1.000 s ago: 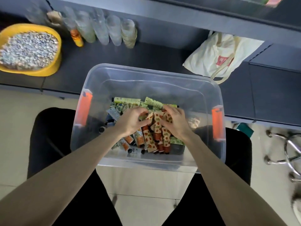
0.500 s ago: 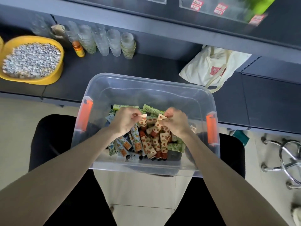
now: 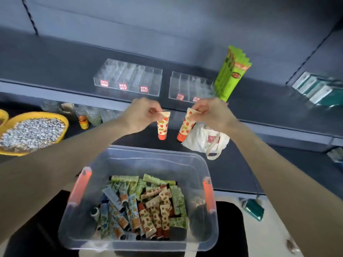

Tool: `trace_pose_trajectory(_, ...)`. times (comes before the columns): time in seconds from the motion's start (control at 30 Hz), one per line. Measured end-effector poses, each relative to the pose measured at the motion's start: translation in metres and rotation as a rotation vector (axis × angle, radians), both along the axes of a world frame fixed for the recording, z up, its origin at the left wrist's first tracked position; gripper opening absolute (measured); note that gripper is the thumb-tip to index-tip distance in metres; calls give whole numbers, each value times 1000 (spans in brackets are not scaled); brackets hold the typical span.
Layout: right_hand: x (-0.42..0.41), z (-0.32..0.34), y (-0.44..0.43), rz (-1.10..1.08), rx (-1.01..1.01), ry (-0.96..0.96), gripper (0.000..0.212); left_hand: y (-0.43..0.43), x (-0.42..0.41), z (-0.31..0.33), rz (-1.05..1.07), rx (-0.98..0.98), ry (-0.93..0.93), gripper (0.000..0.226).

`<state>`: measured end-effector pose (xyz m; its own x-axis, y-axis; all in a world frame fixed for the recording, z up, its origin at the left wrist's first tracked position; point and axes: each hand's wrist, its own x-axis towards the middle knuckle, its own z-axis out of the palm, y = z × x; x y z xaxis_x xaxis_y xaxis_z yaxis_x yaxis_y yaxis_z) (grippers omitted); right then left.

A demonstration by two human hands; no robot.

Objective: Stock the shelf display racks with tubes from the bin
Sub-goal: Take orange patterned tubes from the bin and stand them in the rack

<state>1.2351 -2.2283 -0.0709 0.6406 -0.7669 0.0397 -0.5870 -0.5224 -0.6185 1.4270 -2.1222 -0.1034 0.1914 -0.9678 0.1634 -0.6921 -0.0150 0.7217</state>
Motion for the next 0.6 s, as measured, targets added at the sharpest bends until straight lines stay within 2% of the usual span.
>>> trace_pose_trajectory(0.3, 5, 111, -47, -23, -227, 79, 10, -66, 1, 95, -8, -159, -148, 10)
trace_pose_trajectory(0.6, 18, 138, -107, -97, -320, 171, 11, -141, 2, 119, 1, -177, -156, 13)
